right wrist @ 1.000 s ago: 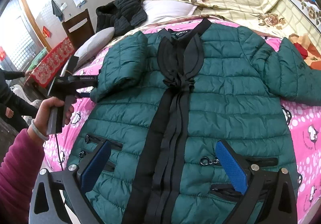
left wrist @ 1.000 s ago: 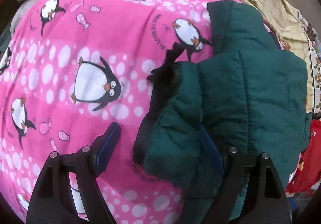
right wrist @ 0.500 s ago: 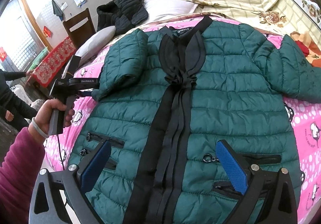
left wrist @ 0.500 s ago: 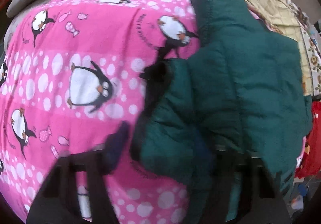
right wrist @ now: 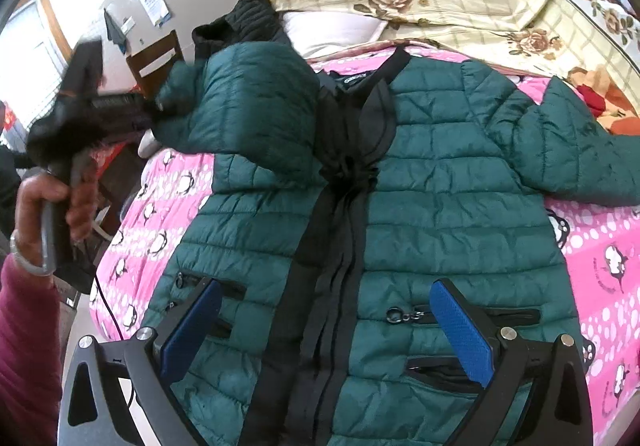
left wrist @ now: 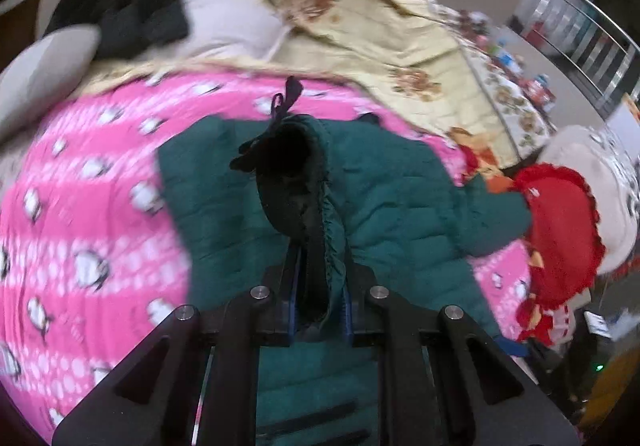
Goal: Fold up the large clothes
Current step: 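Fold the side edge over toward the zipper with the left gripper, then open the left gripper and withdraw from the folded side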
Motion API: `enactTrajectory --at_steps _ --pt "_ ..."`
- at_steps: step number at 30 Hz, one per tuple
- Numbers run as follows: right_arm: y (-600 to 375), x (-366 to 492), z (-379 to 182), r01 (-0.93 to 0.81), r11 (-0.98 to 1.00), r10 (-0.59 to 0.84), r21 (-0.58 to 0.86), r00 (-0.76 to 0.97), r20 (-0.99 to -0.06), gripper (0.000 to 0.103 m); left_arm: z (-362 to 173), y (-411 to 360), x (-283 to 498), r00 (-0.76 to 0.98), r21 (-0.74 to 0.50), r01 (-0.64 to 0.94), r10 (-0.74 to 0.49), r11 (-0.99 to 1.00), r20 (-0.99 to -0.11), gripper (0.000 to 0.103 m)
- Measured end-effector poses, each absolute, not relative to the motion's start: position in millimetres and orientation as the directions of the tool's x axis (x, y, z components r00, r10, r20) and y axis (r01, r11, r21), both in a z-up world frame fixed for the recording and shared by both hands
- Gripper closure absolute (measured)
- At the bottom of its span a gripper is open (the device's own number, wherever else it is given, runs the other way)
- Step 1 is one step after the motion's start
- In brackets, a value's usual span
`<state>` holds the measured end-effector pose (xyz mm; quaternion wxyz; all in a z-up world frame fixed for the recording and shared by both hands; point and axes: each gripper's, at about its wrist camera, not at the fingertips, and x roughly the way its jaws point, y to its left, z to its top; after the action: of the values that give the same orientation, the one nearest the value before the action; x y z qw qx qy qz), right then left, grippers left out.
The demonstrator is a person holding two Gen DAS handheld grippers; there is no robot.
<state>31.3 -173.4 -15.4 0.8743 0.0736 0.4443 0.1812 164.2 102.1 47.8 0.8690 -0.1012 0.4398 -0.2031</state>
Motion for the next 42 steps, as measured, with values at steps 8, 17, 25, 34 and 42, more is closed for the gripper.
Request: enactTrajectory --at_steps 8,17,25,34,42 --pt "-190 24 -12 -0.233 0.931 0.365 0.281 0.557 -0.746 0.0 40 33 174 0.472 -0.355 0.342 -0.486 0.87 -0.735 0.088" --pt "-208 28 -13 -0.184 0.941 0.338 0.284 0.576 -0.745 0.0 16 -21 181 0.446 -0.289 0.379 -0.447 0.879 -0.775 0.088" --pt "-211 32 -17 -0.176 0.946 0.324 0.272 0.572 -0.754 0.0 -14 -51 188 0.433 -0.235 0.383 -0.398 0.893 -0.809 0.088" --pt "-217 33 -18 -0.17 0.95 0.311 0.262 0.579 -0.753 0.0 -26 -67 196 0.414 -0.243 0.385 -0.402 0.89 -0.817 0.075" --pt "-219 45 -24 -0.177 0.955 0.297 0.238 0.565 -0.77 0.0 -18 -54 194 0.356 -0.385 0.374 -0.515 0.843 -0.78 0.033"
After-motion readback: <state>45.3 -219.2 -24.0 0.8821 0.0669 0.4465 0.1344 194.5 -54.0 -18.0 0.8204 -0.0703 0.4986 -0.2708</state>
